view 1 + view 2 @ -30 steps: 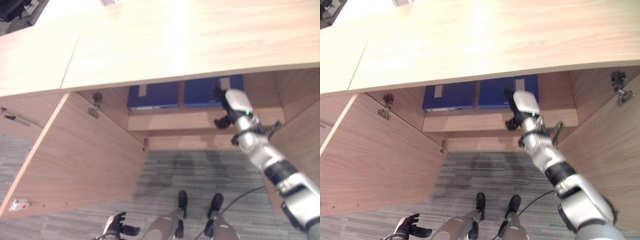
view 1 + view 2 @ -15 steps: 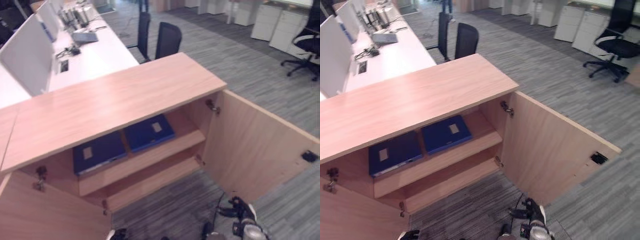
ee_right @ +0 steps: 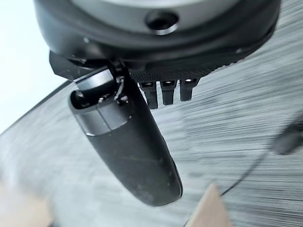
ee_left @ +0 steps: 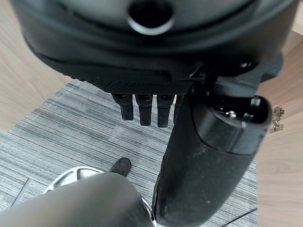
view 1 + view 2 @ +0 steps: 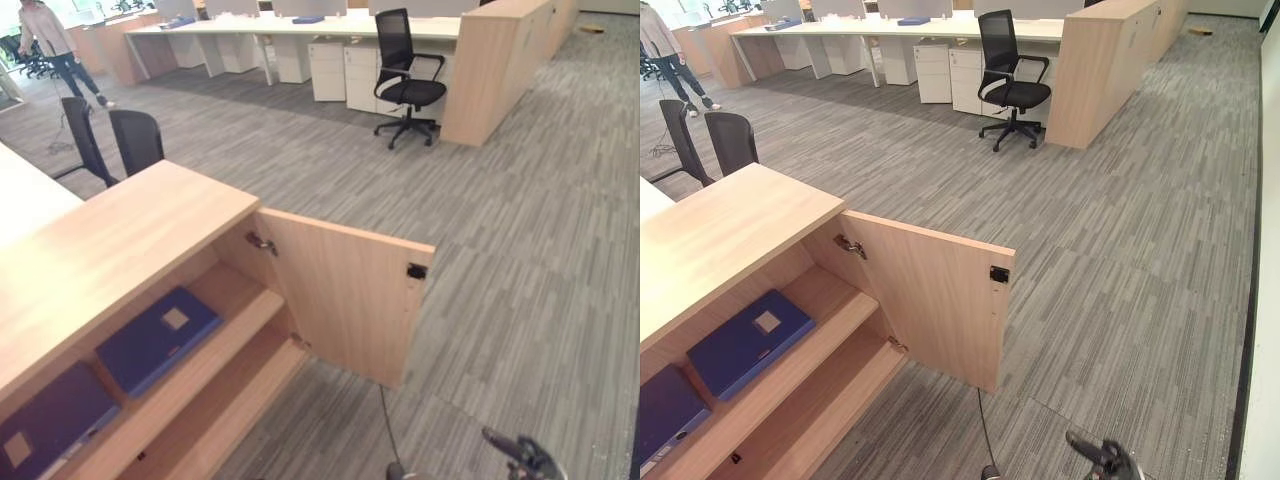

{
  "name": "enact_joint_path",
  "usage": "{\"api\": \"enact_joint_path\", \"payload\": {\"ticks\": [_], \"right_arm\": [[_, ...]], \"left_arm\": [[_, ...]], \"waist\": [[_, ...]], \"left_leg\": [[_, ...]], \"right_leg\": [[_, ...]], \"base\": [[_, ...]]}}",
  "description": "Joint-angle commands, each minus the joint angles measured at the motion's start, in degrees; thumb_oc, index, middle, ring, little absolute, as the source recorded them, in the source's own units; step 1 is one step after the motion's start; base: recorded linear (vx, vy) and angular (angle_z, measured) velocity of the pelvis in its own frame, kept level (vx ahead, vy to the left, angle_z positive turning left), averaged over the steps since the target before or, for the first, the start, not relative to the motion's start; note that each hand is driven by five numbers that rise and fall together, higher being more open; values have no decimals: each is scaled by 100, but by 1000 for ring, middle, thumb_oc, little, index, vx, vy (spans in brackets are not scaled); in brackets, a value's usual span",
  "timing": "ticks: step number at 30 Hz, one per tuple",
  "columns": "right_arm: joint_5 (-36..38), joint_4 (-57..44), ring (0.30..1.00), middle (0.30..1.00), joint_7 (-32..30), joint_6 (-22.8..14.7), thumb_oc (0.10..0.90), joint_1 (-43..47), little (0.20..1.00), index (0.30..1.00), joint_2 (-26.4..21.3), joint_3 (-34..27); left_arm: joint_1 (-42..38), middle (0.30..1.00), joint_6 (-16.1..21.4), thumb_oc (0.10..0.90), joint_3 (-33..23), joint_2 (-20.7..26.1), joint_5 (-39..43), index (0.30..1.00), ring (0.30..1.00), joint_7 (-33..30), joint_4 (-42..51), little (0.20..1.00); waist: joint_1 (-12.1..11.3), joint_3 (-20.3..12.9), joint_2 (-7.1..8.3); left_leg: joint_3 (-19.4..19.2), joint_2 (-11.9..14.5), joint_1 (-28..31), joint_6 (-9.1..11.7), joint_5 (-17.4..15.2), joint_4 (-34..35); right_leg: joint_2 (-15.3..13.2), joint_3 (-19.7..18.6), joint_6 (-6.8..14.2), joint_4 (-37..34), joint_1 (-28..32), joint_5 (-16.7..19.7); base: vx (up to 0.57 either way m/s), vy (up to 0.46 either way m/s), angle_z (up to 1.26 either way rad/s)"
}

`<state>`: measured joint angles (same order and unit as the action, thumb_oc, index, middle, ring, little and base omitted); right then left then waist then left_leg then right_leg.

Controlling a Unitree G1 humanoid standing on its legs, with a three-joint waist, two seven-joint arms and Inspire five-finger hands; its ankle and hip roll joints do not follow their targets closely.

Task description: Put the empty folder in the office cabinet

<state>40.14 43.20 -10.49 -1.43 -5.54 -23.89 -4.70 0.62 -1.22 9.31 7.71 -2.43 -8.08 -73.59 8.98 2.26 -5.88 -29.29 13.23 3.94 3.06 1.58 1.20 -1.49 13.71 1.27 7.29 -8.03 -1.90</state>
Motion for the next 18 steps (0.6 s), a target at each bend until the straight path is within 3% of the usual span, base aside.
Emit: {"api": "enact_joint_path", "payload": {"ticks": [1, 6, 12, 18], "right_arm": [[-1026, -613, 900, 900, 212, -382, 800, 841, 900, 900, -553, 83], [-1251, -1442, 900, 900, 450, -467, 800, 1836, 900, 900, -1599, 549], [-1292, -1951, 900, 900, 900, -342, 800, 2544, 900, 900, -2141, 1372], [-1296, -3404, 900, 900, 2175, -170, 800, 2930, 900, 900, -2553, 3042]], "left_arm": [[-147, 900, -24, 800, -47, 377, 79, 900, 900, -13, 27, 900], [-9, 900, -89, 800, -247, 461, 245, 900, 900, 55, -17, 900], [123, 900, -157, 800, -402, 520, 393, 900, 900, 98, -111, 900], [197, 900, -167, 800, -514, 551, 365, 900, 900, 339, -87, 900]], "waist": [[-160, 138, 538], [-412, 232, 538], [-571, 244, 520], [-696, 206, 593]], "left_leg": [[118, -293, 201, 239, -107, 255], [217, -1, 93, 438, 201, 137], [312, 130, 61, 603, 639, 210], [370, 210, 74, 755, 1003, 262]], "right_leg": [[-128, -261, 414, -1018, 923, -194], [91, -40, 241, -1229, 1136, -357], [197, 89, 117, -1229, 1233, -488], [320, 152, 28, -1229, 1318, -565]], "base": [[20, -345, 2], [19, -321, 45], [2, -123, 19], [11, -43, 7]]}}
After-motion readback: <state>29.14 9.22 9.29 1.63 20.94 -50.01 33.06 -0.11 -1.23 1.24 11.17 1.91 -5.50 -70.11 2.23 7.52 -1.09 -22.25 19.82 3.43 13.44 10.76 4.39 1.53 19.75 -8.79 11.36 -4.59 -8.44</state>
